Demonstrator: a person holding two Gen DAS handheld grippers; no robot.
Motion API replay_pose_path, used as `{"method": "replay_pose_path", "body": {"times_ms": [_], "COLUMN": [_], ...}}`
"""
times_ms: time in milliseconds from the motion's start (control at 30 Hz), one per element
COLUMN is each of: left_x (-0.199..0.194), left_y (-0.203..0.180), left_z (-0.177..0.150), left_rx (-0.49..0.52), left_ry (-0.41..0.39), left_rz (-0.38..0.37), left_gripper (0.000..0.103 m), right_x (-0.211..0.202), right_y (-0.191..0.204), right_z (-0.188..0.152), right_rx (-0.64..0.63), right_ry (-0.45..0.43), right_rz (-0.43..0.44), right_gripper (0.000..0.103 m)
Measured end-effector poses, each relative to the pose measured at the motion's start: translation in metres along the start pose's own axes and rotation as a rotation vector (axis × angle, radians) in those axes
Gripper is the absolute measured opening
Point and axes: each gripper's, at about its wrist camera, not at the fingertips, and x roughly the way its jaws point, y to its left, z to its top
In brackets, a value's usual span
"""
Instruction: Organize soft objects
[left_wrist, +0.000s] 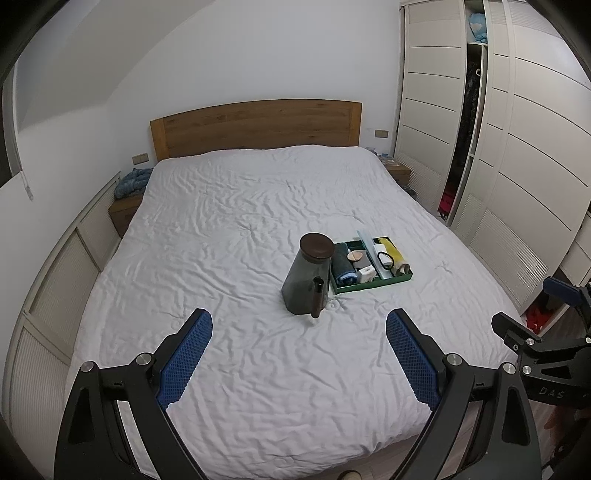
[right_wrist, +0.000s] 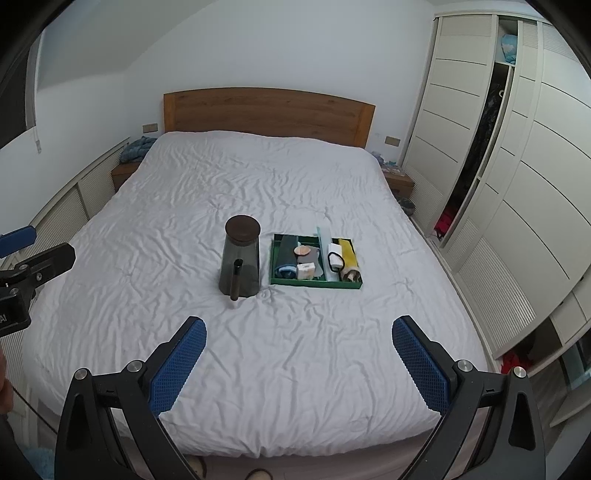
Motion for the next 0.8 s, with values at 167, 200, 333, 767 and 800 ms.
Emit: {"method": "replay_pose_path", "body": {"times_ms": [167, 200, 333, 767, 800], "left_x": [-0.0005, -0.0003, -0.0011, -0.0029, -0.0028], "left_y": [-0.0012, -0.0014, -0.0022, -0.0012, -0.0012], "left_z": [-0.0008, -0.0006, -0.0010, -0.0019, -0.0018], "left_rx": [0.000, 0.000, -0.001, 0.003, 0.004], "left_ry": [0.001, 0.002, 0.004, -0.001, -0.002], "left_rz": [-0.002, -0.002, -0.005, -0.012, -0.012], "left_gripper": [0.092, 0.092, 0.092, 0.092, 0.092], "right_x": [0.0005, 0.0009, 0.0004, -0.0033, -0.0040], "right_y": [0.0003, 0.0005, 0.0013, 0.0033, 0.0033], "right_z": [-0.0008, -0.0009, -0.0028, -0.0020, -0.0021], "right_rx": [0.000, 0.000, 0.001, -0.004, -0.006], "right_ry": [0.003, 0.003, 0.005, 0.002, 0.001], "right_rz": [0.001, 0.002, 0.004, 0.004, 0.005], "right_gripper": [0.103, 0.103, 0.103, 0.103, 0.103]}}
